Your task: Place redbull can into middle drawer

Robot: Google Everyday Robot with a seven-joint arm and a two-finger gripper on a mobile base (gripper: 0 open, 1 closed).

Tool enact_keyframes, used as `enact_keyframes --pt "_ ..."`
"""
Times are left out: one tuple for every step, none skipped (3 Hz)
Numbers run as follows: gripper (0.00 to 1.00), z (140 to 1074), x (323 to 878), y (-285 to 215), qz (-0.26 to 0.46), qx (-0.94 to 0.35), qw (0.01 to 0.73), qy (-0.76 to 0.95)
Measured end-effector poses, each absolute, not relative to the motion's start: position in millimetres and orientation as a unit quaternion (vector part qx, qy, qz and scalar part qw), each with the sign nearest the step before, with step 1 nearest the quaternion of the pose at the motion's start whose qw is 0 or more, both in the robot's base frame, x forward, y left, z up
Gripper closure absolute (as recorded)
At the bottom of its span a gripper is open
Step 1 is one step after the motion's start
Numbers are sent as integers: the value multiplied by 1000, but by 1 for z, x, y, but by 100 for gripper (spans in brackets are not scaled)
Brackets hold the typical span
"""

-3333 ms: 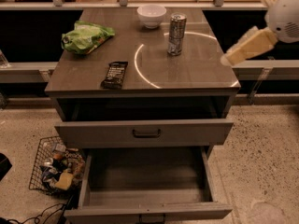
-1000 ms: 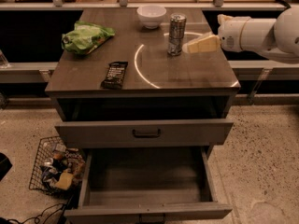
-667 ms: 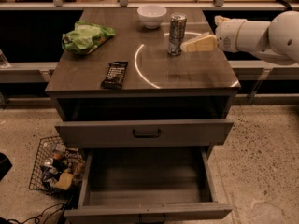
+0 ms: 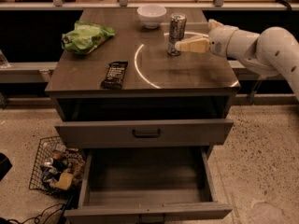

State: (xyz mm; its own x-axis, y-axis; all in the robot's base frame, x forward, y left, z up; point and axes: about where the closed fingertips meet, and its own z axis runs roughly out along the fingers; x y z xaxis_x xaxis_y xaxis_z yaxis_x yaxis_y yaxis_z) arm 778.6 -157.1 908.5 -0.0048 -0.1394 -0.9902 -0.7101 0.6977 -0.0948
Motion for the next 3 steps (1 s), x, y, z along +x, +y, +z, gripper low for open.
enact_keyframes --pt "0 909 784 -150 240 -310 639 662" --pt "0 912 789 -139 254 -312 642 653" --pt "0 911 794 -124 270 -319 639 646"
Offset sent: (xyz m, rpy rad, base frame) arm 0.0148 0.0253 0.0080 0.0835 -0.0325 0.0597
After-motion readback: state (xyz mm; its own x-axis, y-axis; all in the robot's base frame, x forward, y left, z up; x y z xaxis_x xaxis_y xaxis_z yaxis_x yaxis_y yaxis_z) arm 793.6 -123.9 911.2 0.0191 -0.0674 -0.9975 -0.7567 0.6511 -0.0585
